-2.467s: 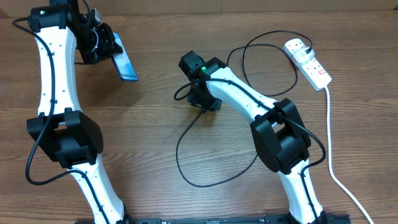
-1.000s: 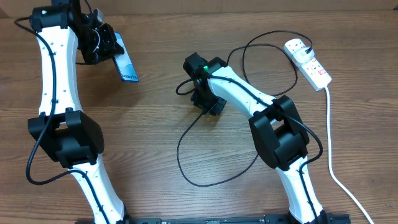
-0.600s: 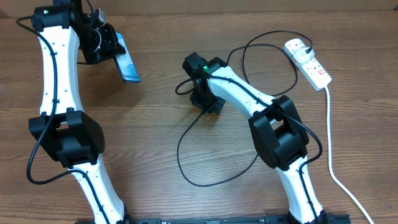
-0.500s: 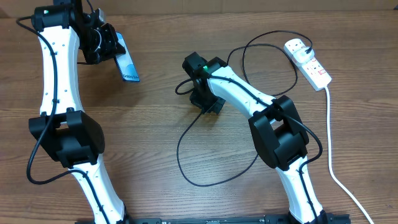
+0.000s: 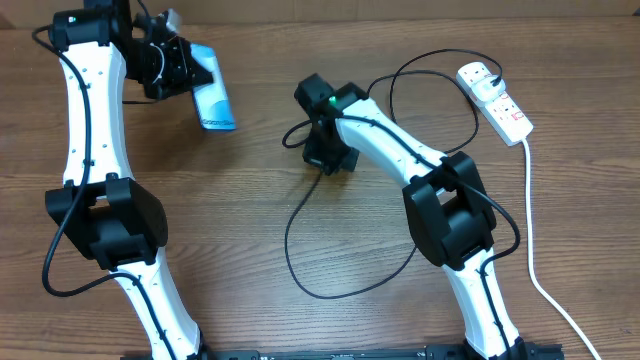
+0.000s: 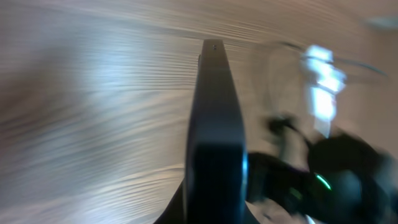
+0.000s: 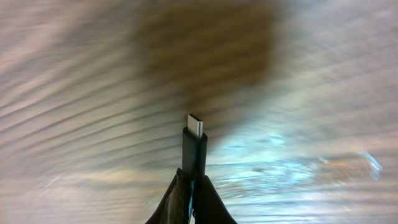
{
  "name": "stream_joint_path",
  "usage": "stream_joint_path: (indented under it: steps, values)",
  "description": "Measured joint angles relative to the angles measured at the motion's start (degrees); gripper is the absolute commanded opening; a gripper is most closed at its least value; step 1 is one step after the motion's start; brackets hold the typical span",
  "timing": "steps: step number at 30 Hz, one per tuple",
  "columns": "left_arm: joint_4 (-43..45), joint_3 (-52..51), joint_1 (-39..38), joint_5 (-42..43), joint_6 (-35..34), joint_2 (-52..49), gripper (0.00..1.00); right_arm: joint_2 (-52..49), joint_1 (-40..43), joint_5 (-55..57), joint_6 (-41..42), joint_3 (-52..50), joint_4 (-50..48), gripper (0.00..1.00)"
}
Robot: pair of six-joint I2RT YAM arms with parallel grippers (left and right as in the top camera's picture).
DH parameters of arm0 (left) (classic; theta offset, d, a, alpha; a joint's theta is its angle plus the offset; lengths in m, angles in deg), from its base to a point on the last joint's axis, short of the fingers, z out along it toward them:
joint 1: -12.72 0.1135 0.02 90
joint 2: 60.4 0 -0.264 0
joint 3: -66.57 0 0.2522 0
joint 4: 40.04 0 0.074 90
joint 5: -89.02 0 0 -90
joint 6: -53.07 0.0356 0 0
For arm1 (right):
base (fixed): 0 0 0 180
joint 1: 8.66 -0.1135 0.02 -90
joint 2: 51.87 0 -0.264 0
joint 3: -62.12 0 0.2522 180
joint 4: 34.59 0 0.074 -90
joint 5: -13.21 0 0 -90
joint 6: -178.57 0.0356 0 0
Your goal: Plug charger to phone and switch on socket
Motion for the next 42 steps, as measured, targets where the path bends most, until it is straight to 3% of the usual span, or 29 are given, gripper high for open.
stream_joint_path:
  steps: [5,9,12,16,23,31,42]
  values:
    - [2.05,0.0,0.07,25.18,8.85,0.0,0.04,5.35,1.27,-10.25,-12.98,0.9,-0.04,0.04]
    - [6.51,0.0,0.24,40.24,9.99,0.0,0.04,15.34,1.66,-20.94,-23.85,0.9,0.07,0.04]
    - [7.23,0.0,0.5,46.45,8.48,0.0,0.04,24.35,1.36,-28.7,-31.15,1.75,1.03,0.04]
    - [7.26,0.0,0.57,49.22,5.7,0.0,0.04,29.79,0.44,-34.01,-36.04,2.8,1.64,0.04]
    - [7.28,0.0,-0.44,50.69,3.98,0.0,0.04,28.85,-1.07,-37.9,-39.1,-0.57,-1.27,0.04]
    - [7.26,0.0,-1.92,50.75,3.82,0.0,0.04,28.55,-1.05,-38.8,-35.89,-6.23,-9.77,0.04]
    - [7.26,0.0,-2.1,51.12,3.87,0.0,0.04,28.15,-0.22,-41.0,-33.97,-7.28,-11.91,0.04]
